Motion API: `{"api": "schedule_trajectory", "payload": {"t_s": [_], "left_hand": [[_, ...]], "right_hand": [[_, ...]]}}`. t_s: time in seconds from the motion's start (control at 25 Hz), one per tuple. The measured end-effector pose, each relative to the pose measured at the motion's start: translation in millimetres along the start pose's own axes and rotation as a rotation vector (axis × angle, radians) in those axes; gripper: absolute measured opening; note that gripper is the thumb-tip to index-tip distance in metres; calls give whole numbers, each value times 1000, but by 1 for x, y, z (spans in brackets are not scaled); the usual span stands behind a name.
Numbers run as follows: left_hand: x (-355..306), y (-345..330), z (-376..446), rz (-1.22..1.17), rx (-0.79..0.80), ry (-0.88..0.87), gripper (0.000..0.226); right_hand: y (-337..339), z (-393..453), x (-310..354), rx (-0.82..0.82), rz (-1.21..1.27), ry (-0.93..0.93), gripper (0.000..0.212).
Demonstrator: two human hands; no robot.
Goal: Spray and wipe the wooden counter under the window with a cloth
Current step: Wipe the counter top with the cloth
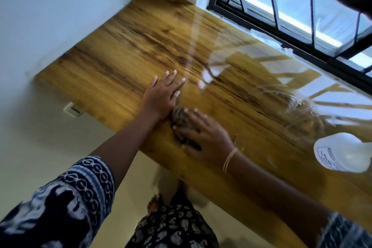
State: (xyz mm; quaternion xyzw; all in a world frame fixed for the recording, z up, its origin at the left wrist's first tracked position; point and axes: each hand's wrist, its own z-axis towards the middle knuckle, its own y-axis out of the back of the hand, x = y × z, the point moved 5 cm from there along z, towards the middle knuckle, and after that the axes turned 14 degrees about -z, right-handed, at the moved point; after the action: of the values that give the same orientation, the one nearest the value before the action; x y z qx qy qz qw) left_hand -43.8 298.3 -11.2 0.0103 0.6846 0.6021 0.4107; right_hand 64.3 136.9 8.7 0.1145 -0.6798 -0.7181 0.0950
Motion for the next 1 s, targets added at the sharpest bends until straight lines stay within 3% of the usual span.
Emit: {"api": "schedule_trajectory", "payload": {"t_s": [0.12,0.2,0.24,0.4,0.52,0.64,0.84,0.92,1.0], "left_hand": [[-2,-2,-13,-14,3,-38,49],[-1,-2,-26,-28,-17,-60,49],[-1,-1,-32,-38,-28,-67,49],[0,-1,-50,-90,-62,-81,47],[0,-1,-59,-88,-86,-87,45],[0,-1,-63,-85,-74,-85,45],[-1,-3,-68,-73,-49,-91,49],[-2,-4,-70,-60,-46,-101,49],[-3,-4,-71,-55,-41,-105,49]], "right_hand": [[-8,-46,57,69,-31,347,54],[-8,-40,29,52,-52,358,53],[-8,-29,-1,38,-61,241,52],[-6,0,-167,70,-81,-561,52],[-5,0,-200,154,-56,-823,57],[-3,-2,-124,137,-87,-633,53],[5,-72,56,0,-53,-18,51],[1,-94,72,28,-68,191,50],[-1,-101,46,49,-81,233,49]]}}
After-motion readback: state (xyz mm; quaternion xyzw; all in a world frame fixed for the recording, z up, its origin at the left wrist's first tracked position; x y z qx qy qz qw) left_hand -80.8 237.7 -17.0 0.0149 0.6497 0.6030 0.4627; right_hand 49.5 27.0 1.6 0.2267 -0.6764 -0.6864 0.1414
